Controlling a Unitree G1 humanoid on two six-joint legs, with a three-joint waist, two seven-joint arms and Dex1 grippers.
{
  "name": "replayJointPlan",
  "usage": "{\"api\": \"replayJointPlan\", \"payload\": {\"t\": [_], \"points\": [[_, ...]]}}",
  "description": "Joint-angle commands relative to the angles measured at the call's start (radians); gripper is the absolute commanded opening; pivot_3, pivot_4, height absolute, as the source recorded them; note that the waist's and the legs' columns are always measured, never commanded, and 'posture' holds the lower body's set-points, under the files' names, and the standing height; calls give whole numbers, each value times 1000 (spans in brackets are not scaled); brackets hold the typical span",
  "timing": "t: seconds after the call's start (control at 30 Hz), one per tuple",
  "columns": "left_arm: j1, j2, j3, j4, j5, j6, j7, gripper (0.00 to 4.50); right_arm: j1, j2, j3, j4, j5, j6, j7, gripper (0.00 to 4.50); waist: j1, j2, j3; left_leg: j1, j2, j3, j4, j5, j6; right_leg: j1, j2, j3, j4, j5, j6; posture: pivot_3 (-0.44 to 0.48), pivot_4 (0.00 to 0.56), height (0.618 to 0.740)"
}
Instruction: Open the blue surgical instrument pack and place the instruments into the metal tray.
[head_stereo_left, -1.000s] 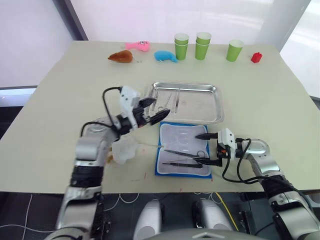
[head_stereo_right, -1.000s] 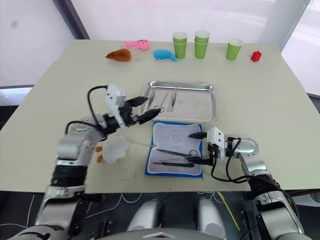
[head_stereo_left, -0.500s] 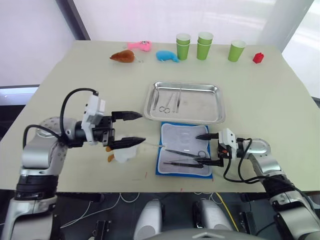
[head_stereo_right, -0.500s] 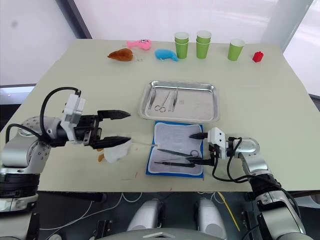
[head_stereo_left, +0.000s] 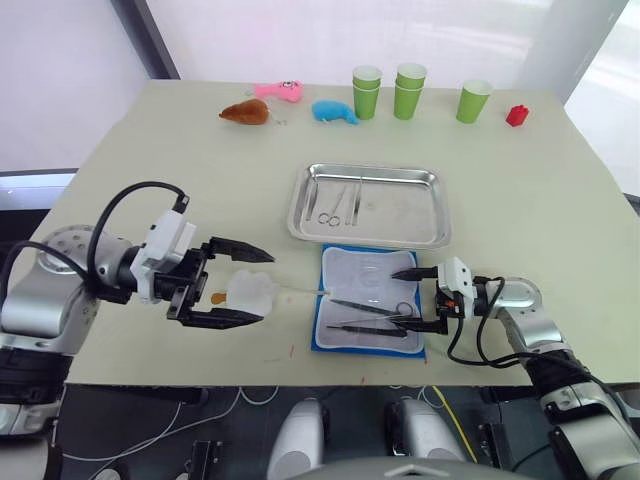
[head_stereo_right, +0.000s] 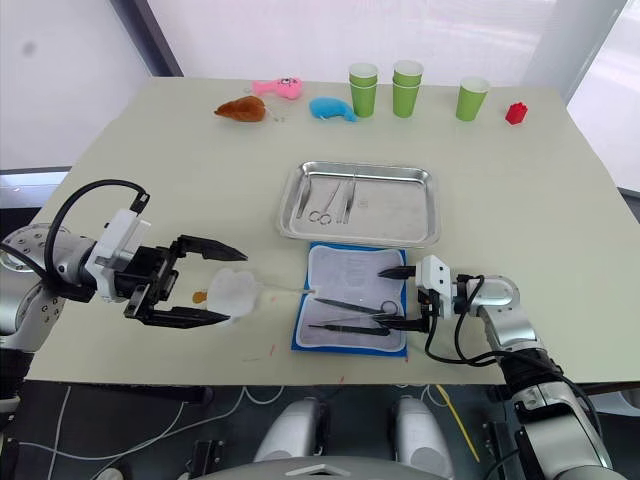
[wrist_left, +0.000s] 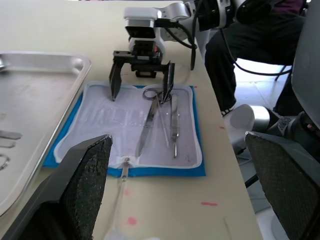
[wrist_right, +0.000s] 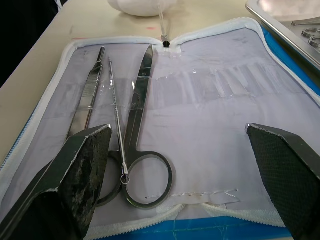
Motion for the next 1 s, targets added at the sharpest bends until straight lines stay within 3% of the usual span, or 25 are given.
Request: {"api": "replayJointPlan", "payload": {"t": [0.03, 0.13, 0.6, 1.0], "points": [[1, -20, -4, -19, -5, -27, -52, 4484, 51, -17, 38, 50, -32, 48, 12, 4500, 0, 0, 0, 0, 0, 0, 0, 0, 0, 0, 0, 0, 0, 0, 0, 0, 150, 740], [3, -68, -19, -33, 35, -41, -41, 4484, 48, -20, 38, 48, -32, 50, 13, 4500, 1, 0, 0, 0, 0, 1, 0, 0, 0, 0, 0, 0, 0, 0, 0, 0, 150, 740], [8, -322, -172, -68, 292, -29, 232, 4484, 51, -22, 43, 37, -33, 58, 7, 4500, 2, 0, 0, -1, -2, 0, 0, 0, 0, 0, 0, 0, 0, 2, 3, 0, 150, 740], [3, -444, -276, 50, 418, -120, 253, 4484, 57, -27, 37, 28, -31, 61, -4, 4500, 3, 0, 0, -1, -2, 0, 1, 0, 0, 0, 0, -1, 1, 2, 3, 0, 150, 740]]}}
